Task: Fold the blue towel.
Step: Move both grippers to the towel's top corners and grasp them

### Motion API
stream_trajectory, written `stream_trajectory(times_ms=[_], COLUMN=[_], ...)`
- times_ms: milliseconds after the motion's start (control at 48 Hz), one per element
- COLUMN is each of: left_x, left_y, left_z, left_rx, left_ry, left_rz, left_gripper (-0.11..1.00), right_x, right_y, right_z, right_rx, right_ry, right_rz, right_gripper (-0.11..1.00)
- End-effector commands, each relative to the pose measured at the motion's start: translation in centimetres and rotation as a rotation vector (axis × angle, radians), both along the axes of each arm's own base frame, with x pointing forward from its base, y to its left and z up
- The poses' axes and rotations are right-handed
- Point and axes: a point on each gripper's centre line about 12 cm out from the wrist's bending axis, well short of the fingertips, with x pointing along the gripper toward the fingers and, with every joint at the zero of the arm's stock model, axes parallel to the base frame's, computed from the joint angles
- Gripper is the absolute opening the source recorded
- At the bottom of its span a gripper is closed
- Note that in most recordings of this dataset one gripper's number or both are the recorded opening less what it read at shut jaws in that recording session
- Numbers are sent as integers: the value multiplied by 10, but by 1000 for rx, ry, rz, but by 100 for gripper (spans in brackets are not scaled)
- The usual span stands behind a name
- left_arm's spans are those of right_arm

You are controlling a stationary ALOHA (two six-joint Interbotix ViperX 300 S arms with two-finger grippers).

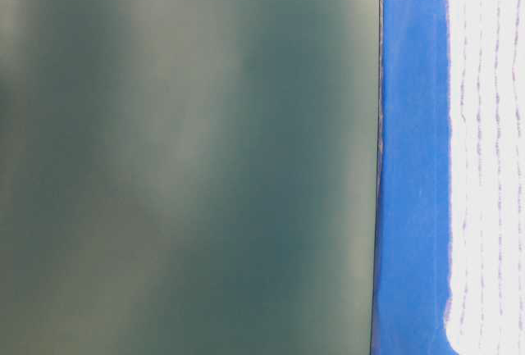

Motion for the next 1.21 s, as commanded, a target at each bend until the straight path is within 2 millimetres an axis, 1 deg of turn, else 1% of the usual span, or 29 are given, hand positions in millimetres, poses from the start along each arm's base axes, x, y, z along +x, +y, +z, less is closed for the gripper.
stream_trajectory(times_ms=[0, 125, 208, 271, 417, 542, 583, 604, 667, 708, 750, 854, 896, 917, 1063, 1188], left_x=[2, 3, 6, 9, 18, 26, 28, 29, 32, 33, 34, 34, 34, 34, 41, 49], left_y=[6, 13, 16, 21, 38, 55, 62, 64, 72, 76, 83, 98, 102, 104, 113, 118], left_z=[0, -4, -11, -16, -35, -54, -62, -65, -74, -80, -89, -110, -120, -124, -156, -179], left_rx=[-45, -35, -31, -32, -38, -50, -56, -59, -66, -72, -81, -103, -111, -115, -134, -144], left_ry=[1, 24, 63, 88, 173, 253, 286, 298, 333, 354, 383, 444, 468, 478, 552, 602], left_rz=[31, 64, 82, 104, 175, 244, 269, 279, 305, 322, 346, 399, 414, 420, 441, 442], left_gripper=[0, 0, 0, 0, 0, 1, 3, 5, 19, 32, 45, 75, 85, 86, 83, 84], right_x=[4, 7, 9, 9, 10, 10, 10, 10, 10, 11, 12, 17, 20, 21, 27, 33], right_y=[-2, -10, -22, -35, -58, -81, -88, -92, -102, -109, -113, -118, -120, -121, -126, -130], right_z=[10, 5, -2, -8, -24, -45, -52, -55, -68, -79, -89, -110, -119, -122, -148, -171], right_rx=[0, 11, 27, 50, 73, 107, 120, 128, 148, 165, 179, 195, 203, 208, 223, 234], right_ry=[-21, 7, 49, 87, 170, 265, 300, 317, 376, 425, 468, 553, 585, 592, 657, 699], right_rz=[-10, -50, -107, -168, -275, -375, -404, -420, -458, -484, -496, -503, -502, -503, -507, -510], right_gripper=[0, 0, 0, 0, 0, 1, 1, 1, 3, 13, 26, 55, 63, 64, 58, 58])
